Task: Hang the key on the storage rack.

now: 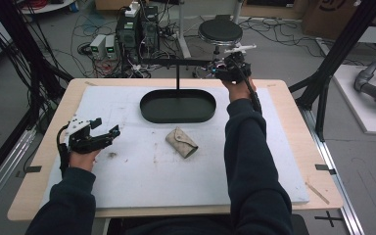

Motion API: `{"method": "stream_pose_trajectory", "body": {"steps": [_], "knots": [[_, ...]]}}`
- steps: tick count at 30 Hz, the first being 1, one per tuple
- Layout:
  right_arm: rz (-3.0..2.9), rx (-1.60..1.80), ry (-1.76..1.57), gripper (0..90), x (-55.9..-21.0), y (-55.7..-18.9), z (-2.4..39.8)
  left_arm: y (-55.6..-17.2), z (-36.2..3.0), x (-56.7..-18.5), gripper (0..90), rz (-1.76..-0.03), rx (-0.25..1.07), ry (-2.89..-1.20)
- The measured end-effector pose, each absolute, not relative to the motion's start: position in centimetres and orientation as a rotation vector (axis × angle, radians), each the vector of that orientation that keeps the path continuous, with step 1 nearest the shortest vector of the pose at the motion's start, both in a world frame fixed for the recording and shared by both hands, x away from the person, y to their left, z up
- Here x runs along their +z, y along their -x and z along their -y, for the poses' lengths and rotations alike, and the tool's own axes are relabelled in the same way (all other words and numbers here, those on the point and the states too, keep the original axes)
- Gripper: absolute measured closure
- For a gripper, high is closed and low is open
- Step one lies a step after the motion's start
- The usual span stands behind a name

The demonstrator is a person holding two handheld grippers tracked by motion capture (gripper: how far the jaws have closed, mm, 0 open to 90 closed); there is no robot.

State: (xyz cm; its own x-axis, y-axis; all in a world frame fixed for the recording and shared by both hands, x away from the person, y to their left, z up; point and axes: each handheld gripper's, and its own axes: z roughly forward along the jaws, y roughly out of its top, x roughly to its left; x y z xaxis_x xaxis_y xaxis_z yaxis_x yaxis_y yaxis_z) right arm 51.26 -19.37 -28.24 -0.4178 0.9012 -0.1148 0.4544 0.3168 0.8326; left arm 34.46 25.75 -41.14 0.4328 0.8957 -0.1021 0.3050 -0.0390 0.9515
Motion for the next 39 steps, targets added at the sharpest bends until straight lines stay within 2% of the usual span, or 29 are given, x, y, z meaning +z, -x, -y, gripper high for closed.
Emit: {"method": "stream_pose_trajectory", "body": {"steps": [8, 22, 26, 27, 29, 30, 33, 39], "knots": [[-2.049, 0.984, -1.236, 49.6, -31.8, -51.3, 20.0, -34.4, -25.7, -41.1, 22.0, -1.076, 0.672, -1.59], [-2.064, 0.953, -1.348, 49.0, -35.4, -52.3, 18.0, -34.3, -25.7, -41.1, 22.0, -1.067, 0.674, -1.594], [-2.076, 0.96, -1.35, 47.2, -35.5, -52.4, 17.7, -34.3, -25.7, -41.0, 22.0, -1.07, 0.672, -1.591], [-2.078, 0.966, -1.363, 42.7, -35.5, -52.4, 17.7, -34.3, -25.8, -41.1, 22.0, -1.069, 0.671, -1.592], [-2.1, 0.967, -1.339, 41.7, -35.2, -52.2, 17.8, -34.4, -25.8, -41.1, 21.9, -1.073, 0.672, -1.59], [-2.107, 0.956, -1.322, 37.2, -34.8, -51.8, 18.0, -34.4, -25.8, -41.1, 21.9, -1.072, 0.667, -1.591], [-2.128, 0.946, -1.28, 32.7, -33.9, -50.9, 18.9, -34.3, -25.7, -41.1, 21.8, -1.067, 0.665, -1.586], [-2.083, 0.982, -1.14, 30.1, -32.1, -48.4, 21.8, -34.4, -25.8, -41.0, 21.3, -1.068, 0.666, -1.584]]}}
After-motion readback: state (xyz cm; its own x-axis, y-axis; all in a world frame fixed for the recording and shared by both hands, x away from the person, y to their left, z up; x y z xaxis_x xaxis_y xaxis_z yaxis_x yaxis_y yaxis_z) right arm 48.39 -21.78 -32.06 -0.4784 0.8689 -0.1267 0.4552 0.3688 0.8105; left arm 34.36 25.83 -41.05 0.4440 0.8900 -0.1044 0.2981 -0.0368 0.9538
